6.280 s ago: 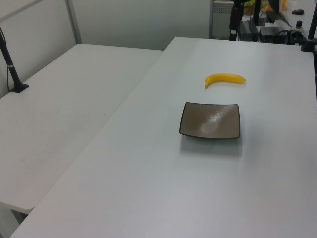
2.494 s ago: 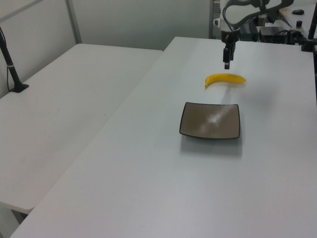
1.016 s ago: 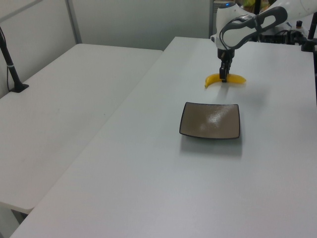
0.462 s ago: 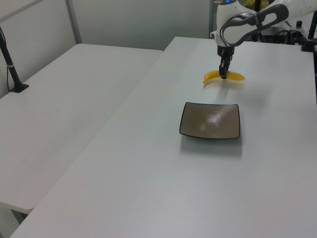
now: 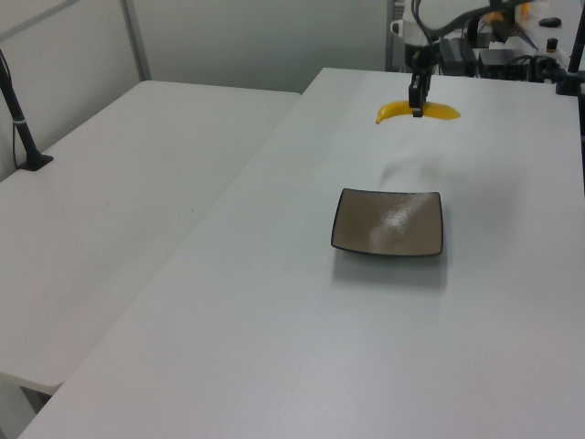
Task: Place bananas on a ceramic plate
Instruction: 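Lift the held banana and carry it toward the brown plate, then lower the banana onto the plate and open the gripper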
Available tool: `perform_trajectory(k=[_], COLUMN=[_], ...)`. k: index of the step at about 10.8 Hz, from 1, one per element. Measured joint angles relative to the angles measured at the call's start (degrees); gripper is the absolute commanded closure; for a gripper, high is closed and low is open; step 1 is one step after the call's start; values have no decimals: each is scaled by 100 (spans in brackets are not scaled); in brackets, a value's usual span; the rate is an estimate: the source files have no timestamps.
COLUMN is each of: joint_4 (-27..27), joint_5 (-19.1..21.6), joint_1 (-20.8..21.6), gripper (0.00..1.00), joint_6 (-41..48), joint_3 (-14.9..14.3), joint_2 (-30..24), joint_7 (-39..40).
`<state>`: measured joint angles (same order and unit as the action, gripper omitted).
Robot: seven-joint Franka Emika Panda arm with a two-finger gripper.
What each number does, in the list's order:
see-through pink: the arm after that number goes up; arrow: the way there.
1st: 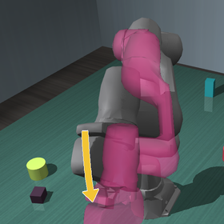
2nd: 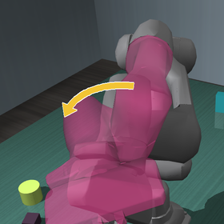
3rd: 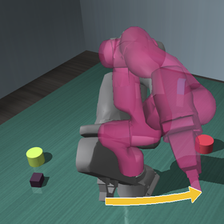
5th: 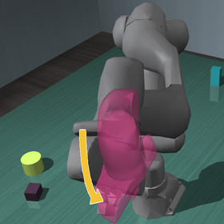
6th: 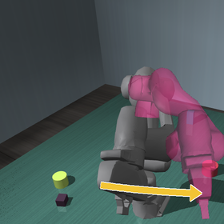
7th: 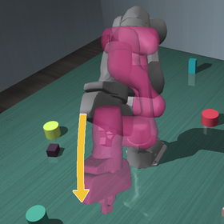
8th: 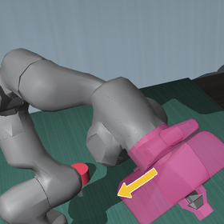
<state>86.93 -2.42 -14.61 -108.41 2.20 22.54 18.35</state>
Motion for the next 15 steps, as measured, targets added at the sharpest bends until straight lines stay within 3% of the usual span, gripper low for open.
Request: perform_trajectory(k=[6, 15], joint_4=[20, 969], joint_5=[1325, 3602], joint_1=[446, 572], gripper=[93, 94], joint_6=[1579, 1862], joint_3=[16, 18], joint_2=[-885, -762], joint_7=[-2, -68])
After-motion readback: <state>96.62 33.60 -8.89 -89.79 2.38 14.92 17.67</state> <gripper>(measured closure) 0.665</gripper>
